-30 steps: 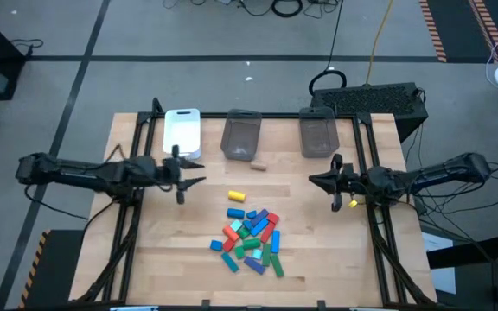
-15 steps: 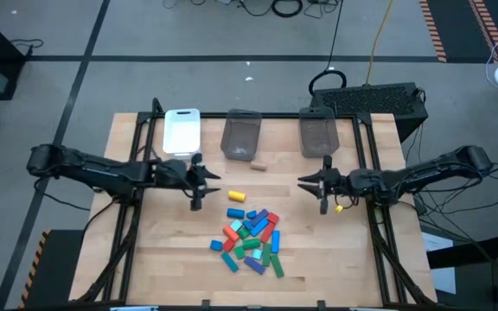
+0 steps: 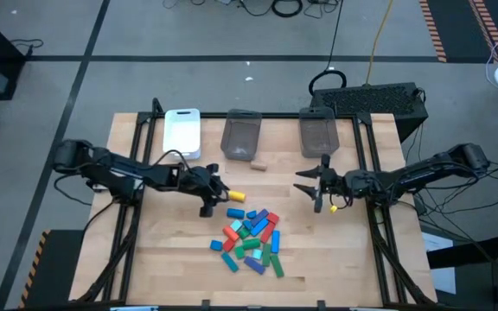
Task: Sort blocks by size
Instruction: Put the yellow cylindrical block into the white bin
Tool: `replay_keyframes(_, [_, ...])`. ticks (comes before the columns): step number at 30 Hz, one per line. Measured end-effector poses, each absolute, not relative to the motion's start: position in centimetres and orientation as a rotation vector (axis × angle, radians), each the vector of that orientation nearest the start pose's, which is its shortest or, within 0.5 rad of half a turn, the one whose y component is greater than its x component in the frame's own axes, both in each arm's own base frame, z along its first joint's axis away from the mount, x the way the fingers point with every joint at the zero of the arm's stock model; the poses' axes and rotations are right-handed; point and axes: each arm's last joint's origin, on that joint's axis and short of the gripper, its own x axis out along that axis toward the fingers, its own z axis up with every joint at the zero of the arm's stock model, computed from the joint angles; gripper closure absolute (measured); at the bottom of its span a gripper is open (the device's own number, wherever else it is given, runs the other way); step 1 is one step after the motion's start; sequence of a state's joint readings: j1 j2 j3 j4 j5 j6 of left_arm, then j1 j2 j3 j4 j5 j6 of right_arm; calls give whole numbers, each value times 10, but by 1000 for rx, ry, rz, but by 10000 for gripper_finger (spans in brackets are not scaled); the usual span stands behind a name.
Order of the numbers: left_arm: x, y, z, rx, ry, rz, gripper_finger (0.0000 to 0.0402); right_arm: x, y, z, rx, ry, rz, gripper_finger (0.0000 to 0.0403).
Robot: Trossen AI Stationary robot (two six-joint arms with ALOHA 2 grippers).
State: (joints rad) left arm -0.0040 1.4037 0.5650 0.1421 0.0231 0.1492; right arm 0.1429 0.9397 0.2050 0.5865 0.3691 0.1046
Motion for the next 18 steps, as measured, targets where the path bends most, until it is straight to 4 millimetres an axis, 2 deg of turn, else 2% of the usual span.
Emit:
replay_keyframes(7, [274, 2, 149, 167, 741, -97, 219, 182, 16, 179, 66, 148, -234, 227])
replay_keyframes(14, [283, 8, 135, 153, 799, -95, 163, 184, 16, 176, 62, 163, -235, 227])
replay_keyframes(18, [290, 12, 126, 147, 826, -88, 154, 185, 16, 174, 63, 169, -234, 227])
